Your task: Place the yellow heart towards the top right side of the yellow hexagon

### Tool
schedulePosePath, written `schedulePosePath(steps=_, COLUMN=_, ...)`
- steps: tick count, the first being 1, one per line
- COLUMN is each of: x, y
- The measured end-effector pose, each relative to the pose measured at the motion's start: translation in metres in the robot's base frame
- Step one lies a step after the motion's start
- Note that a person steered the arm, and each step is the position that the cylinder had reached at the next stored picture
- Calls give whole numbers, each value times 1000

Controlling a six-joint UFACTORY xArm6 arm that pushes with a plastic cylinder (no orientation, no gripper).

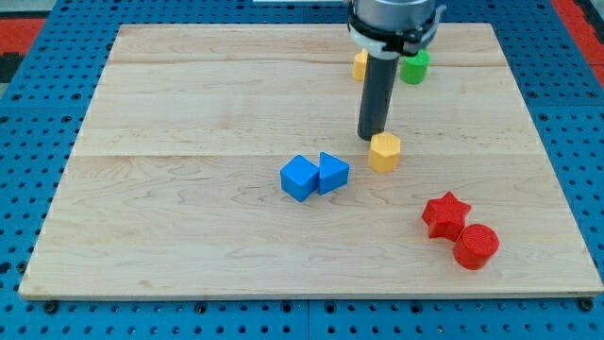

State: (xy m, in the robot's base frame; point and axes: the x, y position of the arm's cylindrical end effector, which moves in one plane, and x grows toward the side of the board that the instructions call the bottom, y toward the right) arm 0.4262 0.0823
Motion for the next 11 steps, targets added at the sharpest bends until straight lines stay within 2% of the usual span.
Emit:
schedulePosePath(steps=2, x=47, y=27)
schedulePosePath(steps=3, x=42, y=55)
schedulePosePath(steps=4, x=-27, y=40)
schedulePosePath(steps=5, x=-71, y=-43)
schedulePosePath(steps=6, x=-110, y=-101)
schedulePosePath(steps=7, x=-167, y=-71)
schedulePosePath(steps=8, x=-168, y=-3)
schedulePosePath(steps=9, x=-114, y=34)
schedulePosePath(steps=10, x=-45, y=37)
schedulePosePath(steps=11, x=-15, y=50)
